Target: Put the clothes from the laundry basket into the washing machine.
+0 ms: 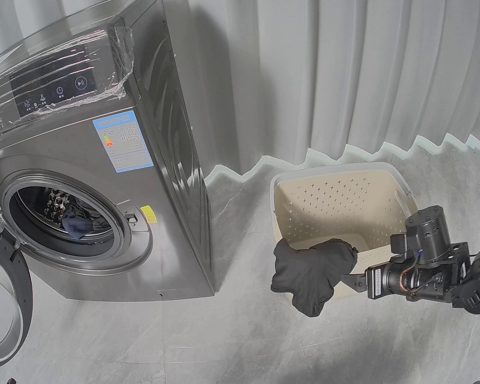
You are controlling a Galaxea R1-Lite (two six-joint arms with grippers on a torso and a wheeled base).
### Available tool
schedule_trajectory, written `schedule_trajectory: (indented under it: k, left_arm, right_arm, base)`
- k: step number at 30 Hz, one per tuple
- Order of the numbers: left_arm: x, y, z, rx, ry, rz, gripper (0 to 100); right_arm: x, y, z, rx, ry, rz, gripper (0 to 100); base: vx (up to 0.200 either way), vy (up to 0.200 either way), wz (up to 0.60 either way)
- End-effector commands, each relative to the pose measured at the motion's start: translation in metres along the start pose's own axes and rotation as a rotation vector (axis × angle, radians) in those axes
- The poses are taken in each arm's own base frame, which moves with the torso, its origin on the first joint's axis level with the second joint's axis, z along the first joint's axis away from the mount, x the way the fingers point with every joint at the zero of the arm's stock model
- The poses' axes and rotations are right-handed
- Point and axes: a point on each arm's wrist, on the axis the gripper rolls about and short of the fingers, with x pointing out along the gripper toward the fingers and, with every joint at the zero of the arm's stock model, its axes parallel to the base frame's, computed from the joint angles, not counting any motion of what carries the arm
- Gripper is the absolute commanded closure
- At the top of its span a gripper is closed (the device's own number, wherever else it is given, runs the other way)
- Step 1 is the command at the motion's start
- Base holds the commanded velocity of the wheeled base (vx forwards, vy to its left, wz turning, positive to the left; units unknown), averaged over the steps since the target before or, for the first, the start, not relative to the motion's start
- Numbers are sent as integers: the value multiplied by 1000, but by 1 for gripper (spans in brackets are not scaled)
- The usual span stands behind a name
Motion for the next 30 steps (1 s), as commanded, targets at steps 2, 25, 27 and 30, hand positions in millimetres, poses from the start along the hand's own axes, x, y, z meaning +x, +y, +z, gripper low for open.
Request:
schedule_trajectory:
  k: [2,25,27,30]
  left_arm:
    - [0,0,-5,-1,1,1,0]
    - [0,0,-5,-1,1,1,0]
    - [0,0,-5,-1,1,1,0]
    - [0,0,-5,-1,1,1,0]
  right_arm:
    - [45,4,-10,-4,41,-29,0]
    - [103,6,-16,33,53,-51,0]
    - [106,7,-16,32,49,-58,0]
    - [116,9,-14,34,32,-70,0]
  base:
    - [0,0,0]
    - [0,0,0]
    - [0,0,0]
    - [0,0,0]
